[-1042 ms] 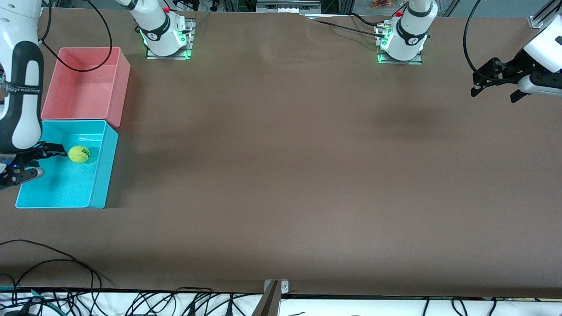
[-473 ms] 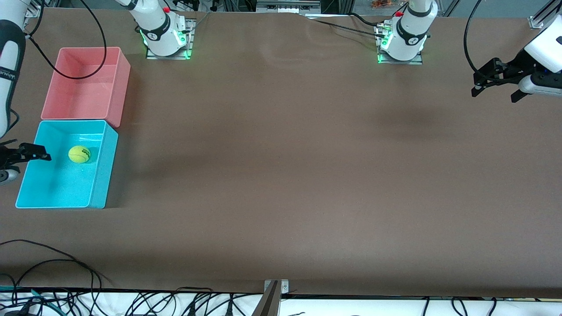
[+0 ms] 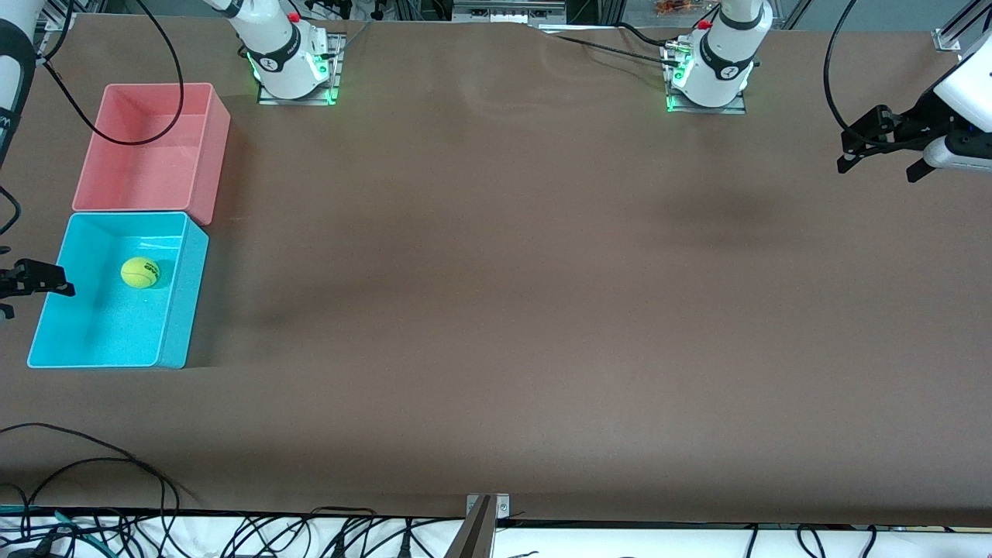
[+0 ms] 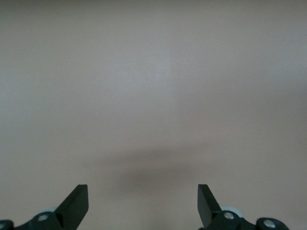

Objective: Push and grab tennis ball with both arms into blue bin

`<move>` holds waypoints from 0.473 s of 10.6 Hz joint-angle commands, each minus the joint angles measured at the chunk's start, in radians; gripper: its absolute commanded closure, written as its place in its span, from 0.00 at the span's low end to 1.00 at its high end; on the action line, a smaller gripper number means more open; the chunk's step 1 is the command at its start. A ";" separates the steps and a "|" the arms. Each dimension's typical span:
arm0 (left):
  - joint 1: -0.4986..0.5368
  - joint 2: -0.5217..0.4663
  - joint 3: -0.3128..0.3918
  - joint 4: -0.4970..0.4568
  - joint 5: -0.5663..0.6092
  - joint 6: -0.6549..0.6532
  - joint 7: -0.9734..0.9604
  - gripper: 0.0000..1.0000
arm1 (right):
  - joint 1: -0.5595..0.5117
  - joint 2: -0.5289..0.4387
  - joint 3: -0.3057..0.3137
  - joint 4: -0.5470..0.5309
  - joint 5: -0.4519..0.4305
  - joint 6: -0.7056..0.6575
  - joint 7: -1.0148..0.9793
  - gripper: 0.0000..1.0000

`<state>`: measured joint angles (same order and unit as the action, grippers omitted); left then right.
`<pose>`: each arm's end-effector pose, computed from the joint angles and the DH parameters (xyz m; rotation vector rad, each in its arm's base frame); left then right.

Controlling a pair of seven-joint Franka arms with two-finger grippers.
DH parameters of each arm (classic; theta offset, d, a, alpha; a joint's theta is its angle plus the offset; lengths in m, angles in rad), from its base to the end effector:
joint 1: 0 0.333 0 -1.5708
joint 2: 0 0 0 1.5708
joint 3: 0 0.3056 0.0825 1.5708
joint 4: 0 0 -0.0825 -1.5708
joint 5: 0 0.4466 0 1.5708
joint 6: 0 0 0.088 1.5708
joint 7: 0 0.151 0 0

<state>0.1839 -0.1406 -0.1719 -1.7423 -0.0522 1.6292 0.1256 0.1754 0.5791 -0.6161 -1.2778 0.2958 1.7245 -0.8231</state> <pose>0.5805 -0.0053 0.5660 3.1103 -0.1710 0.0426 0.7267 -0.2076 0.3919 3.0704 0.6317 -0.0711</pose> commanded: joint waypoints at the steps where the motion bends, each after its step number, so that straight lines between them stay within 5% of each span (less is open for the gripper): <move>1: 0.006 0.016 -0.001 0.033 0.017 -0.025 -0.004 0.00 | -0.011 -0.008 -0.017 0.018 0.017 -0.023 0.013 0.00; 5: 0.021 0.016 -0.001 0.032 0.015 -0.034 -0.006 0.00 | 0.039 -0.007 -0.014 0.018 0.010 -0.013 0.131 0.00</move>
<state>0.1852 -0.1378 -0.1695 -1.7423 -0.0522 1.6286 0.1256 0.1876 0.5763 -0.6284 -1.2741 0.2984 1.7244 -0.7672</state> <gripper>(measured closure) 0.000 0.000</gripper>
